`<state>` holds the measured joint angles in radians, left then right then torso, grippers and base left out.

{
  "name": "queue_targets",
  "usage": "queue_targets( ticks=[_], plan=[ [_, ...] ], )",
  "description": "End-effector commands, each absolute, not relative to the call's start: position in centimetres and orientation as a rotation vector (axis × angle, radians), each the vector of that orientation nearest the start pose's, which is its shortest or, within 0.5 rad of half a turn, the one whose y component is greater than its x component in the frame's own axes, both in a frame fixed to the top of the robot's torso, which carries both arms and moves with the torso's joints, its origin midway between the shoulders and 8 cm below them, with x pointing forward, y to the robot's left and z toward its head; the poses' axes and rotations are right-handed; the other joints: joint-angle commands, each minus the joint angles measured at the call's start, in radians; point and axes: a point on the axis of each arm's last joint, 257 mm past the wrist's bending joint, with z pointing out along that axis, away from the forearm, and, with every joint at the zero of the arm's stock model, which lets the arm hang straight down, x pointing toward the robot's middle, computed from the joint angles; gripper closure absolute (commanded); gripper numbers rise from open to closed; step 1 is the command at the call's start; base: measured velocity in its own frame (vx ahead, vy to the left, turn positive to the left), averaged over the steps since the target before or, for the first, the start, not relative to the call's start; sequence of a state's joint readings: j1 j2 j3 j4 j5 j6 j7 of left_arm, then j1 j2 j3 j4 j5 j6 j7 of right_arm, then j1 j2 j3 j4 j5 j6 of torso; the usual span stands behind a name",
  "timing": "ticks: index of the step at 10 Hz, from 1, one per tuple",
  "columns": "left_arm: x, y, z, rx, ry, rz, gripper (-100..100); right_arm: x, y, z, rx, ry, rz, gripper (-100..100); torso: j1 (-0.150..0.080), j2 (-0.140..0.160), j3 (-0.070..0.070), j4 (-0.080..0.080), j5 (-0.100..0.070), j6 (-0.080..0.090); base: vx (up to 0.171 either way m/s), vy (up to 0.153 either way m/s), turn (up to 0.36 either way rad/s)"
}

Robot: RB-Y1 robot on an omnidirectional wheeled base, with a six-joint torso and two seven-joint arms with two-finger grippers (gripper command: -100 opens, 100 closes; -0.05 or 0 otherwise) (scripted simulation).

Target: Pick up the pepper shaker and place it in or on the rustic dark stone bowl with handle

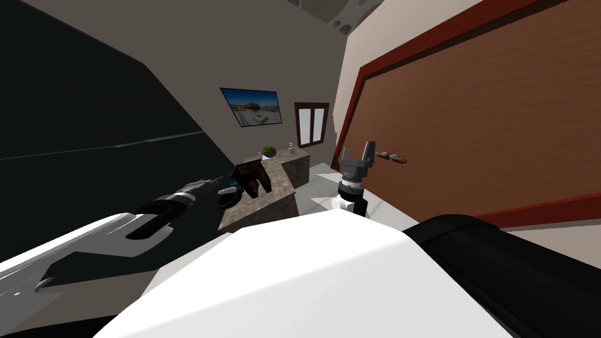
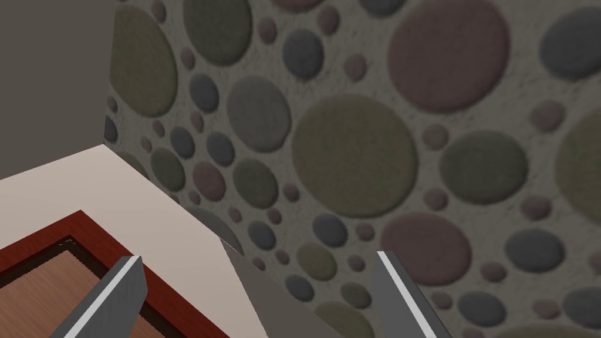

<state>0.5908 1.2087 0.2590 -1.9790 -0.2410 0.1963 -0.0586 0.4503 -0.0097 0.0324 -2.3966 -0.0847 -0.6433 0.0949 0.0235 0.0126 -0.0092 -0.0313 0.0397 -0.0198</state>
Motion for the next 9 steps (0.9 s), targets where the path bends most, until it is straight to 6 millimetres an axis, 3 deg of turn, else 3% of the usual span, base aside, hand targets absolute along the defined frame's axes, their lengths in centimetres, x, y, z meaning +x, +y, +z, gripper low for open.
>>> queue_targets(
  ticks=[1,2,3,4,9],
  plan=[
    [43.44,49.81,-8.88,-0.091,1.762,0.050,-100,28.83,-26.59,11.00,0.438,0.367,1.372,0,0.000,0.000,0.000,0.000,0.000,0.000,0.020,-0.025,0.074],
    [43.64,49.05,-8.11,-0.075,1.763,0.044,-100,28.83,-26.59,11.00,0.438,0.367,1.372,0,0.000,0.000,0.000,0.000,0.000,0.000,0.024,-0.031,0.091],
    [43.59,49.44,-8.69,-0.083,1.762,0.048,-100,28.83,-26.59,11.00,0.438,0.367,1.372,0,0.000,0.000,0.000,0.000,0.000,0.000,0.008,-0.014,0.027],
    [43.63,49.39,-8.62,-0.084,1.762,0.048,0,28.83,-26.59,11.00,0.438,0.367,1.372,0,0.001,0.001,0.000,0.000,0.000,0.000,0.000,0.000,0.000],
    [43.63,49.39,-8.63,-0.083,1.762,0.048,0,28.83,-26.59,11.00,0.438,0.367,1.372,0,0.003,0.002,0.001,0.000,0.001,0.000,0.000,0.000,0.000]
  ],
)
